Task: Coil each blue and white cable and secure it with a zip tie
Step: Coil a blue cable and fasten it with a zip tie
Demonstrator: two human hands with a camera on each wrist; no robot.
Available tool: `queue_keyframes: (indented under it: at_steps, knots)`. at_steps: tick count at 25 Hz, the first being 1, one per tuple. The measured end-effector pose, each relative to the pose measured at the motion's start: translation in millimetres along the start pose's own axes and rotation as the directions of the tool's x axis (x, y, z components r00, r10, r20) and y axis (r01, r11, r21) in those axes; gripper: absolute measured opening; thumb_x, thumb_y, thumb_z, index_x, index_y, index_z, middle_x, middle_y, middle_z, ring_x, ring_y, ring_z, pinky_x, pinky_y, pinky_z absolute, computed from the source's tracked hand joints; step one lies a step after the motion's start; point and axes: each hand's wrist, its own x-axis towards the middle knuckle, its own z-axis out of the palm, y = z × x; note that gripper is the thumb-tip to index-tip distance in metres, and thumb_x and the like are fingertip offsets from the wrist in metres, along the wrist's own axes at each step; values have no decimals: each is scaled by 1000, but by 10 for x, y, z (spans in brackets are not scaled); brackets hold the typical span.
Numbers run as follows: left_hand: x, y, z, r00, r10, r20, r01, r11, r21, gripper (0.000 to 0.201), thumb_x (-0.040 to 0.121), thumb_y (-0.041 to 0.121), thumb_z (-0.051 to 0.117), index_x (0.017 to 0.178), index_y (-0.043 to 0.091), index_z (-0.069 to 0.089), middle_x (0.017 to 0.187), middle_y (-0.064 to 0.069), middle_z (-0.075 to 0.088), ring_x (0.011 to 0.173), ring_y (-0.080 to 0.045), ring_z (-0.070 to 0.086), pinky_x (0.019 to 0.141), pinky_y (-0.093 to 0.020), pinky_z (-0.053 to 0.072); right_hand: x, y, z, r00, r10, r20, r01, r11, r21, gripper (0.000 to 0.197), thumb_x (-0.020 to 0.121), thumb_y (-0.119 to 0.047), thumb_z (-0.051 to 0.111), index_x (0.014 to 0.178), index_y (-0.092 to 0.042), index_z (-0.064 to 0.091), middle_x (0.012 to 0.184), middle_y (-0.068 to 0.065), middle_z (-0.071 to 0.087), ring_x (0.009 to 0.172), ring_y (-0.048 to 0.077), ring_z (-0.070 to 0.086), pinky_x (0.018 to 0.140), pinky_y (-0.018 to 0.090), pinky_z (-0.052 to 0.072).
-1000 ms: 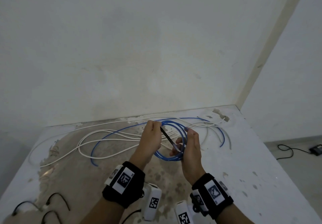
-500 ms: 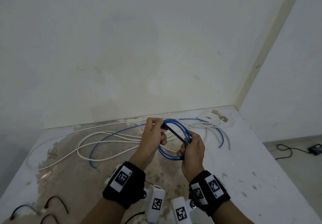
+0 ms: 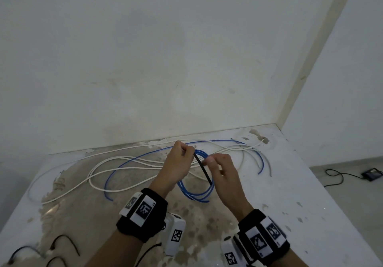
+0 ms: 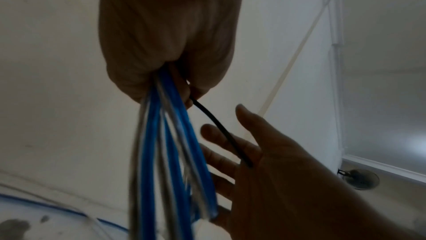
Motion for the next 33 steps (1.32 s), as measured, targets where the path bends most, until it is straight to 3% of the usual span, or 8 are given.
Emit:
queue_keyframes:
  at_steps: [3,6,12,16,20,22,25,33]
  knots:
    - [-11,20,-33,997,-43,66,44,999,-27,21,95,38,47,90,18,46,81,-2,56,55,-11,38,50,-25,31,-20,-80,-75,974,40,223,-34,999,-31,27,100,-31,54,91,-14,72,114,-3,52,115,4,51,81,10,45]
    - [-33,37,-47,992,-85,98,91,994,-57,22,96,38,48,91,17,47,80,-3,57,51,-11,35,47,-25,28,-49,-136,-123,952,69,298,-51,996,-67,22,100,-29,56,90,-15,70,122,-4,47,120,-4,45,81,5,44]
    - [-51,109,-160,989,-61,131,84,981,-176,20,97,26,54,85,14,44,68,-5,53,42,-9,29,44,-25,21,-33,-162,-292,917,104,386,-103,994,-23,25,99,-34,58,75,-31,65,126,-9,48,119,2,52,104,39,47]
    - [-133,162,-207,978,-3,207,33,989,-142,19,91,32,65,102,18,58,71,2,66,42,-6,37,45,-22,31,-79,-184,-298,941,63,333,-57,998,-28,25,99,-35,56,76,-32,64,125,-8,49,119,6,52,106,44,45]
    - [-194,156,-241,968,120,222,-118,993,-23,20,93,30,64,112,23,65,91,2,76,44,1,48,51,-15,38,-142,-227,-325,945,62,320,-64,998,-4,24,98,-33,59,75,-33,65,129,-9,47,124,1,49,98,35,49]
    - [-188,127,-237,958,238,162,-249,967,57,15,93,27,63,107,25,67,96,8,74,69,5,64,66,-14,45,-152,-267,-348,945,60,323,-69,997,17,24,98,-31,60,74,-30,65,131,-9,46,122,-2,50,89,23,50]
    - [-158,87,-279,932,338,132,-353,929,112,13,93,26,64,104,32,67,98,16,72,98,-7,66,86,-24,50,-164,-320,-376,936,37,349,-51,998,32,24,99,-26,59,76,-21,63,130,-6,45,117,-5,53,82,12,50]
    - [-214,36,-224,871,457,178,-483,862,152,13,93,28,64,106,28,66,88,14,70,95,-7,67,84,-27,52,-285,-336,-485,938,21,347,-42,998,53,21,100,-16,56,79,-12,60,118,8,49,99,4,57,81,11,47]
